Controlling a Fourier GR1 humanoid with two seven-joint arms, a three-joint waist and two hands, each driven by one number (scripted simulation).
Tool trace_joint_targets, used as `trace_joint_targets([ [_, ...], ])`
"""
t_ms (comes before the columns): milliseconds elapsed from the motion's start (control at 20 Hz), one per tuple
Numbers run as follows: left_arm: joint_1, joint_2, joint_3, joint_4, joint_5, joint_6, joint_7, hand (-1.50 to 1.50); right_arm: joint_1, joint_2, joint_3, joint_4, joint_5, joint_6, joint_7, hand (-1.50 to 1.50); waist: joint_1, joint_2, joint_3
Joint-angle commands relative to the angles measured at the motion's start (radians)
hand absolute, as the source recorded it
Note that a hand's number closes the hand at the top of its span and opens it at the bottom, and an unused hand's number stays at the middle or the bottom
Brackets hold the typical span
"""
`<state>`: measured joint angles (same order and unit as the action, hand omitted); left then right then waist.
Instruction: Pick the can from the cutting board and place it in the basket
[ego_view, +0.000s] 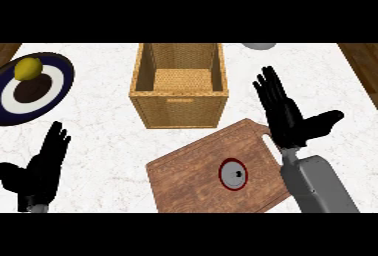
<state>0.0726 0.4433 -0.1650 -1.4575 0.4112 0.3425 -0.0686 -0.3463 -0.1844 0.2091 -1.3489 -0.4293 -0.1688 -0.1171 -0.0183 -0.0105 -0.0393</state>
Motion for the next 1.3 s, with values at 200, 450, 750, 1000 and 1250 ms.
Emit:
trace_joint_targets([
  [200,0.006,0.003,-0.092,0.124,-0.015,-0.073,0.130,0.00,-0.211,-0.014,0.124,-0.176,0.159,-0.014,0.030,1.50,0.012,0.007,0.037],
  [450,0.010,0.012,-0.129,0.140,-0.013,-0.118,0.186,0.00,-0.215,0.063,0.470,-0.194,0.422,-0.020,0.045,1.50,0.022,0.005,0.036],
  [750,0.035,0.021,-0.126,0.117,-0.031,-0.090,0.211,0.00,-0.253,0.105,0.612,-0.154,0.766,-0.258,0.340,-1.50,-0.003,-0.012,0.034],
  [1000,0.077,0.028,-0.110,0.116,-0.019,-0.089,0.211,0.00,-0.393,-0.103,0.568,-0.147,0.992,-0.167,0.582,-1.50,-0.055,-0.040,0.028],
  [1250,0.083,0.029,-0.099,0.092,-0.006,-0.085,0.236,0.00,-0.524,-0.181,0.577,-0.288,1.047,0.083,0.828,-1.50,-0.075,-0.042,0.031],
])
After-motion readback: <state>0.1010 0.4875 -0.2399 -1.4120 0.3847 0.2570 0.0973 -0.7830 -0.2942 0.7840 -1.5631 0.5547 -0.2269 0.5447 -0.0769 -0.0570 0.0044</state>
